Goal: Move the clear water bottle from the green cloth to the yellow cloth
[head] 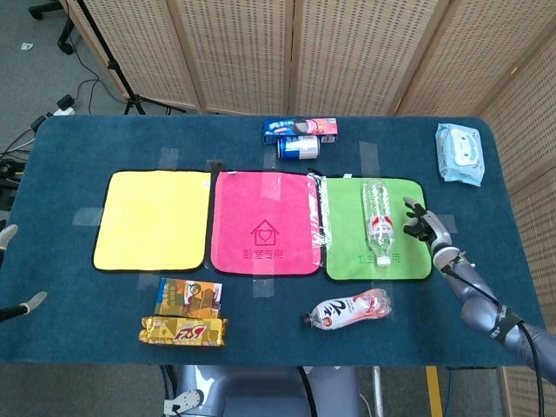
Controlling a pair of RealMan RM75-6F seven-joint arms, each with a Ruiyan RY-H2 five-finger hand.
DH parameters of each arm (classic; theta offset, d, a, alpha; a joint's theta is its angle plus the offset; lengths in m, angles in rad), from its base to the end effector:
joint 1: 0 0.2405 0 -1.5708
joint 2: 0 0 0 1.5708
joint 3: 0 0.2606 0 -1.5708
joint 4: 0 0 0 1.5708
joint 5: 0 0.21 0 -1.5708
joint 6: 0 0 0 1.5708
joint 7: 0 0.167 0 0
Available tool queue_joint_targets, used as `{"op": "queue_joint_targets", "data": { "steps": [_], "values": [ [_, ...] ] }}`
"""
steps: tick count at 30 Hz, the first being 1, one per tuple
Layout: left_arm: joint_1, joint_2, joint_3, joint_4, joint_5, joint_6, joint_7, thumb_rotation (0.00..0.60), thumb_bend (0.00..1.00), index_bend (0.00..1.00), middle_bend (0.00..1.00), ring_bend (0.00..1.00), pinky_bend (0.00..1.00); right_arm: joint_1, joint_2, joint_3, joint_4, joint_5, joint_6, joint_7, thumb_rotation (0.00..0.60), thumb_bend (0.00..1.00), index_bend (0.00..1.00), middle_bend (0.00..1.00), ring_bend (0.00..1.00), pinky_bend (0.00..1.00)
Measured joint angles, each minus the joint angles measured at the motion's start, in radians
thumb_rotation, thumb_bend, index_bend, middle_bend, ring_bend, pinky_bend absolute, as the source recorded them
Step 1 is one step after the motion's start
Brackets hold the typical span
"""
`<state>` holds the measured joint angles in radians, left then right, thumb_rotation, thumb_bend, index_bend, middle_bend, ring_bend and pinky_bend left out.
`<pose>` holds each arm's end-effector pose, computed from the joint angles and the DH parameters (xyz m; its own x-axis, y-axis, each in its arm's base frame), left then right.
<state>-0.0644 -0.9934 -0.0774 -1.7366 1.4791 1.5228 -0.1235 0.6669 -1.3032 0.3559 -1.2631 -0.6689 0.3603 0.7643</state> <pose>-0.2998 0.2021 0.2004 0.2771 -0.0559 0.9592 0.9608 0.0127 -0.2768 -0.2841 -0.4158 0.0597 -0.7262 -0.1874 0.6615 -0.6384 0.5408 -0.5477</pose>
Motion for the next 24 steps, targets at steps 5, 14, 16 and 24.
{"op": "queue_joint_targets", "data": {
  "steps": [5,14,16,24],
  "values": [
    [-0.002,0.005,-0.002,0.001,-0.006,-0.005,-0.019,0.600,0.00,0.00,0.00,0.00,0.00,0.016,-0.010,0.015,-0.014,0.023,-0.017,-0.011,0.600,1.00,0.00,0.00,0.00,0.11],
    [-0.001,0.010,-0.002,0.003,-0.007,-0.005,-0.028,0.600,0.00,0.00,0.00,0.00,0.00,0.075,-0.046,0.005,0.000,0.110,-0.084,-0.019,0.600,1.00,0.00,0.00,0.00,0.11],
    [-0.001,0.009,-0.001,0.003,-0.006,-0.005,-0.027,0.600,0.01,0.00,0.00,0.00,0.00,0.085,-0.052,0.006,-0.001,0.124,-0.092,-0.020,0.600,1.00,0.00,0.00,0.00,0.12],
    [0.003,0.011,-0.002,0.005,-0.008,0.001,-0.038,0.600,0.01,0.00,0.00,0.00,0.00,0.109,-0.074,0.038,-0.033,0.159,-0.106,-0.009,0.600,1.00,0.00,0.00,0.00,0.14]
  ]
}}
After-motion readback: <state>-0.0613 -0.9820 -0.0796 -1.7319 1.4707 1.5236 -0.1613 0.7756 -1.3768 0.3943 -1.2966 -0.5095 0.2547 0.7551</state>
